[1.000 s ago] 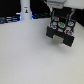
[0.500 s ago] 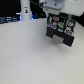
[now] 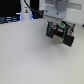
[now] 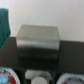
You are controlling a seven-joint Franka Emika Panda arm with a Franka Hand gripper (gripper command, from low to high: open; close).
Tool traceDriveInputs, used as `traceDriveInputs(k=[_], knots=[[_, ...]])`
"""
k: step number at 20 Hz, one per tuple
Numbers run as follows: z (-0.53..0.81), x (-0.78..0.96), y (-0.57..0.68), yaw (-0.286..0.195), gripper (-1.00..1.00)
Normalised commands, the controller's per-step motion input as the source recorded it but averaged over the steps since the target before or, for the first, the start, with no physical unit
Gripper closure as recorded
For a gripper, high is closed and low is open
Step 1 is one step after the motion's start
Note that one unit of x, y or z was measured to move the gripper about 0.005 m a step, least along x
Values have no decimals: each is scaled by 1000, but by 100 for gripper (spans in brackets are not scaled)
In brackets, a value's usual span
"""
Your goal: Open the kcup holder, insert the kcup into the holder, and close the kcup holder
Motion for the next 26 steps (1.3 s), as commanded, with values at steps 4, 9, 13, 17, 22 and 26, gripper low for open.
traceDriveInputs(k=[4, 9, 13, 17, 22, 26], knots=[[-166, 337, 249, 202, -100], [-178, 65, 156, 235, -100], [-182, -176, 108, 240, -100], [-61, -326, 299, 169, -100], [10, -321, 461, 136, -100], [27, -379, 550, 112, -100]])
